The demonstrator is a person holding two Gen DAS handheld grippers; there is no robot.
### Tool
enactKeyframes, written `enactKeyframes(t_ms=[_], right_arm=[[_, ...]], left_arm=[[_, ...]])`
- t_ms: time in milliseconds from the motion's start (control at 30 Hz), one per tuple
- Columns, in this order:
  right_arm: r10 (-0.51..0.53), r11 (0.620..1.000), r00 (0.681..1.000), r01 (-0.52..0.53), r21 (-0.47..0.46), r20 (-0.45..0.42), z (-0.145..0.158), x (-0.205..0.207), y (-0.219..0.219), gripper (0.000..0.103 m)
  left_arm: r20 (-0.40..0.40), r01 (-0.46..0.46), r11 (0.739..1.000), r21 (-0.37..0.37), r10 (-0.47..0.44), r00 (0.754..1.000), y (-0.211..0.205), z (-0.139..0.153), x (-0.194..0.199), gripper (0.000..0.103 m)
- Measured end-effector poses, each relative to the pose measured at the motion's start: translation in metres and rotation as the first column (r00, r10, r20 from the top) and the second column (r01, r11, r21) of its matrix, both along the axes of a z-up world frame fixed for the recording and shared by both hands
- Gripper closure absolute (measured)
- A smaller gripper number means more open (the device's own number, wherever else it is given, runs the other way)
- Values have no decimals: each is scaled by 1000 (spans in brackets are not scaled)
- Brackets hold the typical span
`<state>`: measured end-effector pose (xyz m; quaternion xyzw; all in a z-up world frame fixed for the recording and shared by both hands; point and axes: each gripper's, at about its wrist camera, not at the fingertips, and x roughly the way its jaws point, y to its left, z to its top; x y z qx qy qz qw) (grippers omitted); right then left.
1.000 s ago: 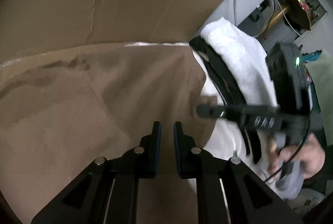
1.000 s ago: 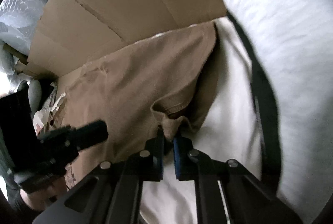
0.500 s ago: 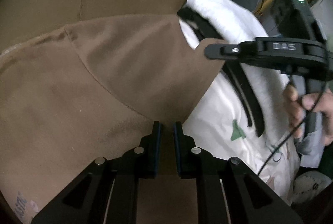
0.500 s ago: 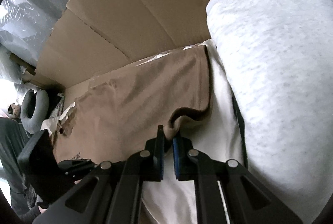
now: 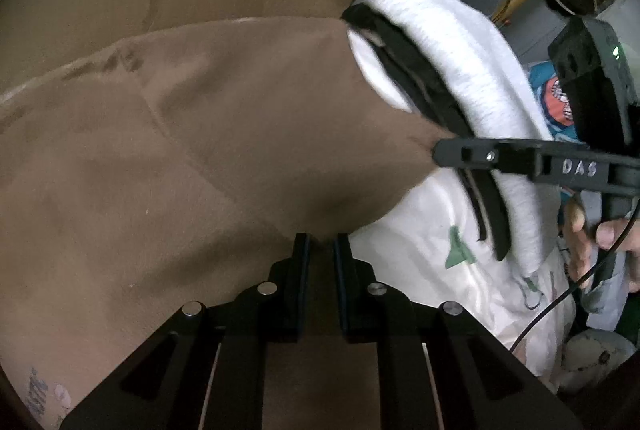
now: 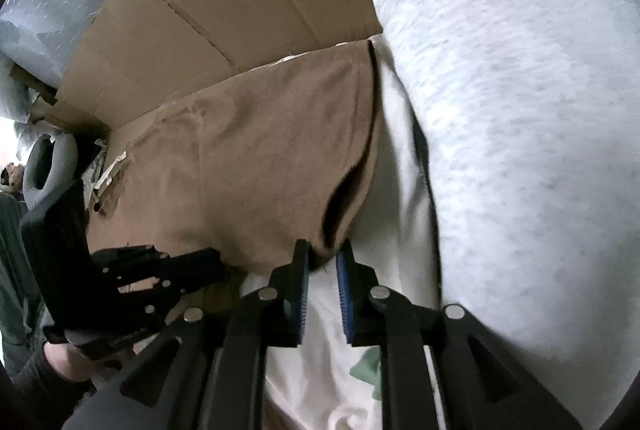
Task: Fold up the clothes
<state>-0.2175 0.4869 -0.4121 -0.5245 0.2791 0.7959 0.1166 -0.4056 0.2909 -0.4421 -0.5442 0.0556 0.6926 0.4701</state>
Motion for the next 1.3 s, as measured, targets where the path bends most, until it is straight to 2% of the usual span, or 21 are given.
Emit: enactKeyframes(t_ms=[200, 400, 500, 567, 667, 900, 1300], right_arm=[[-7, 999, 1000, 7, 34, -2, 6, 7, -6, 85], [-38, 998, 998, 40, 41, -57, 16, 17, -3, 68], [-35, 999, 997, 38, 37, -76, 18, 21, -2, 66], [-31, 999, 995, 33, 18, -96, 19, 24, 0, 66], [-20, 1000, 992, 20, 0, -124, 22, 29, 1, 63], [-2, 1000, 990, 0, -14, -140, 25, 46, 6, 61], [8, 1000, 988, -11, -18, -152, 26, 65, 14, 61]], left_arm=[[8, 11, 1000, 1, -11, 1000, 9, -4, -1, 92], [50, 15, 1000, 9, -16, 999, 17, -10, 1, 91], [35, 31, 999, 34, -32, 999, 21, -1, 7, 91], [3, 9, 998, 61, -9, 1000, 18, 10, 7, 91], [16, -27, 994, 102, 25, 1000, 15, 20, 1, 91], [-10, -4, 999, 50, 5, 1000, 35, 15, -6, 91], [-3, 50, 999, -17, -50, 999, 76, -12, -9, 91]])
